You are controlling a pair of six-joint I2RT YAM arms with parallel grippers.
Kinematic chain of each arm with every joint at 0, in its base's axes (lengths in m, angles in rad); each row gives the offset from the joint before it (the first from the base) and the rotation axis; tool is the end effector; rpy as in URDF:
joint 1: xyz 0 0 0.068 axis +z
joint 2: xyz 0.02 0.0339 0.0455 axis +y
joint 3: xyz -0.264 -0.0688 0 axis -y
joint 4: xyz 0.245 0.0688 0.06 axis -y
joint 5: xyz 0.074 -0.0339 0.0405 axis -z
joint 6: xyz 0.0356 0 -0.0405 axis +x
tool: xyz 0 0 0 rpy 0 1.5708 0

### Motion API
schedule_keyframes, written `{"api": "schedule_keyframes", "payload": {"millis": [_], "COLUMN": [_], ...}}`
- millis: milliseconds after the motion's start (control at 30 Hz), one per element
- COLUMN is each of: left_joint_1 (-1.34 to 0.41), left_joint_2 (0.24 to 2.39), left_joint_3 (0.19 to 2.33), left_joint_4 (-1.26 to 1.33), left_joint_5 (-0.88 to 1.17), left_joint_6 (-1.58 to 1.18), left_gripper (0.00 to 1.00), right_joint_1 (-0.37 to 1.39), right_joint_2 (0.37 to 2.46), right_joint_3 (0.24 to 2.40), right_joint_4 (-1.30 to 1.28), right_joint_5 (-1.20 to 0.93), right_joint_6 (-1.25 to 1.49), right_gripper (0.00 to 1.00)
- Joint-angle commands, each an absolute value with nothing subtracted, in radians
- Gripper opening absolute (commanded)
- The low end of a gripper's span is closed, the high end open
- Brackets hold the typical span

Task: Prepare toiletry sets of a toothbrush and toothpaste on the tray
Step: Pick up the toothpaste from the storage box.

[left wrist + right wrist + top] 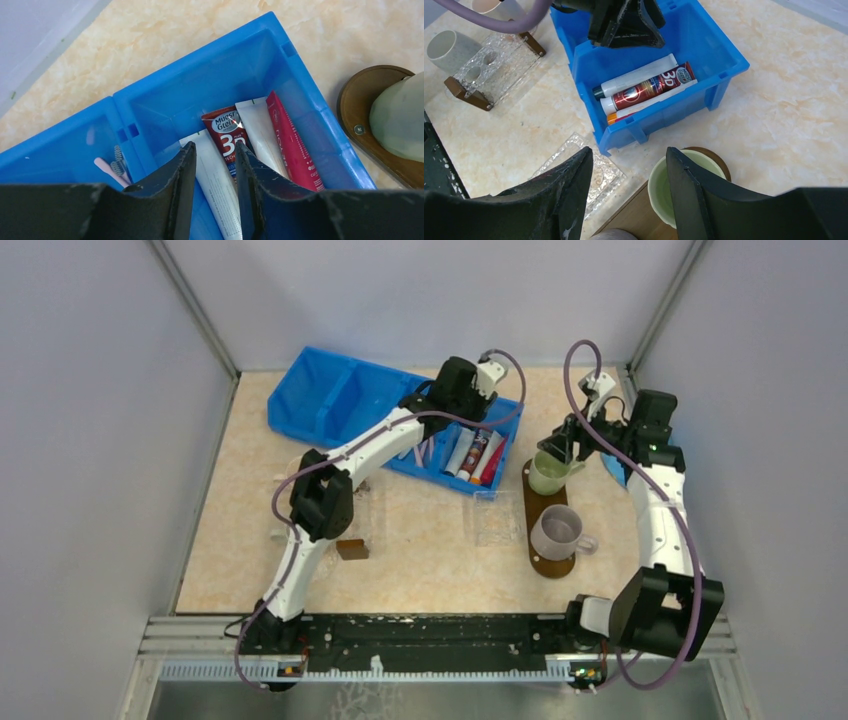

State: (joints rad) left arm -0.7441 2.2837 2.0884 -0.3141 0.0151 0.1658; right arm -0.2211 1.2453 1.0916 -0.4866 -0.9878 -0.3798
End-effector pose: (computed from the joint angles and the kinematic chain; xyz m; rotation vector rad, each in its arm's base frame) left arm 0.3972 -0.3664 0.2711 0.9316 1.8833 -0.3668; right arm 0.2621 -0.0284 0.3295 -0.6628 1.8541 0.6952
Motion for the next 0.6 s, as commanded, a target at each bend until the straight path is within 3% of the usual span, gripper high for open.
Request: {"api": "schedule_keyframes", "payload": {"millis": [0, 267, 567], "left_joint_1": [-0.752, -0.757, -0.758], "left_joint_2": [2.337, 2.423, 2.477], "left_joint_3": [2.197, 2.302, 2.335], "left_joint_4": [-0.429, -0.534, -0.582], "left_joint_5": [-0.003, -0.032, 0.012], "left_joint_6": [0.135, 0.096, 0.076], "left_gripper": [0.4, 0.39, 0.47], "right_joint_1": [-0.231, -0.241, -0.242], "right_joint_2": [1.243, 1.241, 1.243], "right_joint_3": [1.094, 1.088, 1.083], "right_joint_4": [-0.442, -0.434, -0.428], "right_joint_5": [-0.992, -0.991, -0.99], "right_joint_6": [-0.374, -0.371, -0.37], "right_gripper": [0.56, 0.56, 0.56]}}
